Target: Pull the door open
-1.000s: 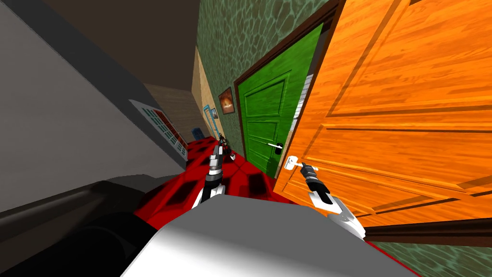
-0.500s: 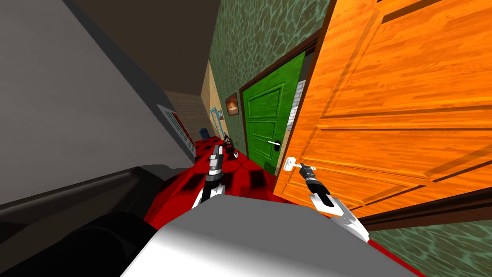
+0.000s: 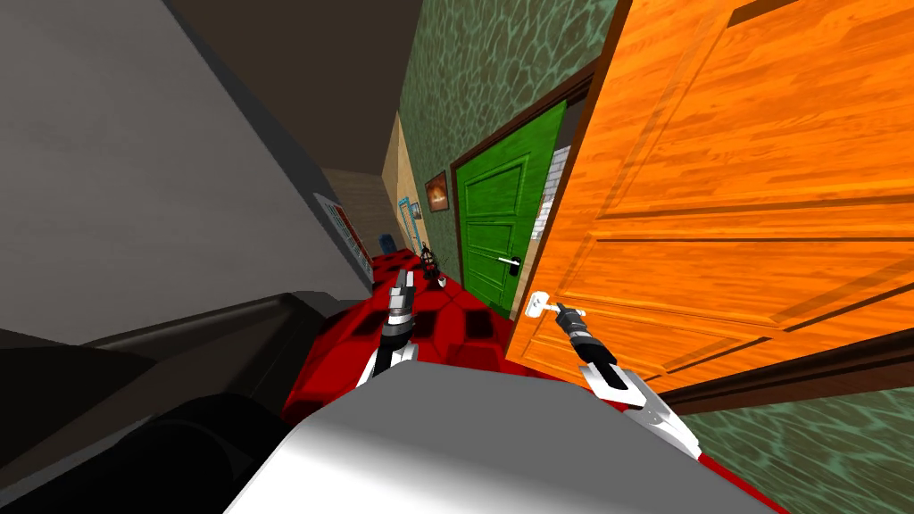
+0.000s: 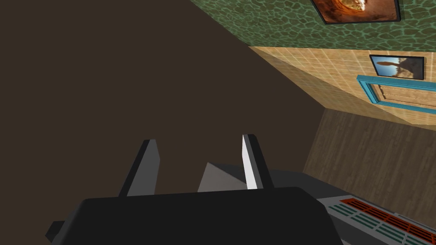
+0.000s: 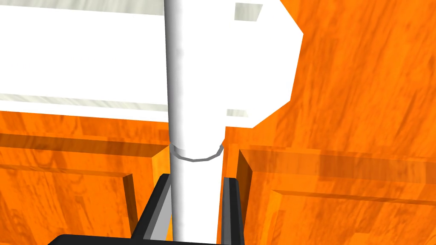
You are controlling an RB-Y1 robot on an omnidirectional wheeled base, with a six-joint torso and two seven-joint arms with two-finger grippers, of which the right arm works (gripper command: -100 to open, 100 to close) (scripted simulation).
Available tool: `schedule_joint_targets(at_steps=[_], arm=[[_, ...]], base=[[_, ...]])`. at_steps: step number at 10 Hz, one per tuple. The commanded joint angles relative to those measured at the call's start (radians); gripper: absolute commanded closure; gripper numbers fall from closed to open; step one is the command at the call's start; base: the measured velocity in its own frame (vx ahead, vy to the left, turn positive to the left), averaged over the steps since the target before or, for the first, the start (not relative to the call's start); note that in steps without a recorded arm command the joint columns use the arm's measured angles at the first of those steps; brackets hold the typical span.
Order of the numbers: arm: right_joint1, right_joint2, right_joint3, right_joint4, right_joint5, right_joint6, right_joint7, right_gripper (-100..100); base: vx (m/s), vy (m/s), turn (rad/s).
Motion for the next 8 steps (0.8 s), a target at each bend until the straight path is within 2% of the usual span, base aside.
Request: schedule_joint_targets(at_steps=[1,4,5,6,8], arm=[[0.016,-0.009,0.021,-0.013,0.008,-0.016,-0.023,100],[0.04,-0.032,0.051,-0.028,0.02,-0.043,-0.063,100],[0.035,-0.032,0.037,-0.023,0.016,-0.038,-0.054,100],[0.058,-0.046,0.05,-0.026,0.025,-0.069,-0.08,100],[0.074,-0.059,0.057,-0.03,0.032,-0.092,-0.099,100]], base=[[-0.188,-0.056,0.11],[-0.236,-0.057,0.096],[-0.114,-0.03,0.019],[-0.161,-0.046,0.097],[-0.195,-0.033,0.096]])
